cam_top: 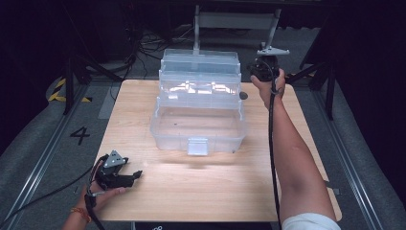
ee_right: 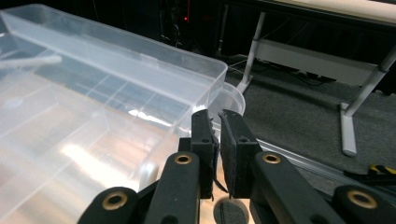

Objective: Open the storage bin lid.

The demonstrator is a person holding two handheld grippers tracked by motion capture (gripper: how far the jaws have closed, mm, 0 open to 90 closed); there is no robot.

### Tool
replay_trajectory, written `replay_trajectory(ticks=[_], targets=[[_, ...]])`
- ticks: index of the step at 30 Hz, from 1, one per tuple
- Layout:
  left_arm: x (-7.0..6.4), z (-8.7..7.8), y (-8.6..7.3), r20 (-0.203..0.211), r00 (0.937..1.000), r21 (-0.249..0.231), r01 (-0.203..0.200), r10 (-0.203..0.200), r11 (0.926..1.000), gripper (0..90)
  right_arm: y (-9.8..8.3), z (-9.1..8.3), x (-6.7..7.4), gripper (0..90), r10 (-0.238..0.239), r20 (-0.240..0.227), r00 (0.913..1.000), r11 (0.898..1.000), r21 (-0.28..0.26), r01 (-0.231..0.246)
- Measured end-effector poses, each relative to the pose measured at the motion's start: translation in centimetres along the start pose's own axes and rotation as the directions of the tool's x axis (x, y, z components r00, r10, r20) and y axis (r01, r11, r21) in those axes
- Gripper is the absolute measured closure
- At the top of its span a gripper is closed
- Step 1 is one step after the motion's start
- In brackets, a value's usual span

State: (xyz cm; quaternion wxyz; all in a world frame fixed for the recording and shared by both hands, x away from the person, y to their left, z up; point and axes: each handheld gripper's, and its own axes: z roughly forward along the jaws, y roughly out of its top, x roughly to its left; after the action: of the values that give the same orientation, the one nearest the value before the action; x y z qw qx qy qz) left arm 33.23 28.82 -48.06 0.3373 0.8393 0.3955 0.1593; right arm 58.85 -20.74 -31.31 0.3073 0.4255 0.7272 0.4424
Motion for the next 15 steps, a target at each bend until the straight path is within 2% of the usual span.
replay_trajectory(ticks=[3, 4, 15], targets=[[0.1, 0.1, 0.1, 0.006, 1.0000, -0.003, -0.008, 0.008, 1.0000, 23.7, -0.5, -0.7, 0.3, 84.7, -0.018, -0.004, 0.9998, 1.000, 0.002, 0.018], [0.1, 0.1, 0.1, 0.005, 0.9999, -0.007, -0.014, 0.014, 0.9999, 23.7, -1.1, -1.4, 0.6, 84.6, -0.034, -0.012, 0.9993, 0.999, 0.003, 0.034], [0.0, 0.2, 0.1, -0.002, 1.0000, -0.008, -0.005, 0.005, 1.0000, 23.4, -2.6, -4.9, 1.6, 84.6, -0.094, -0.034, 0.9950, 0.996, 0.008, 0.094]])
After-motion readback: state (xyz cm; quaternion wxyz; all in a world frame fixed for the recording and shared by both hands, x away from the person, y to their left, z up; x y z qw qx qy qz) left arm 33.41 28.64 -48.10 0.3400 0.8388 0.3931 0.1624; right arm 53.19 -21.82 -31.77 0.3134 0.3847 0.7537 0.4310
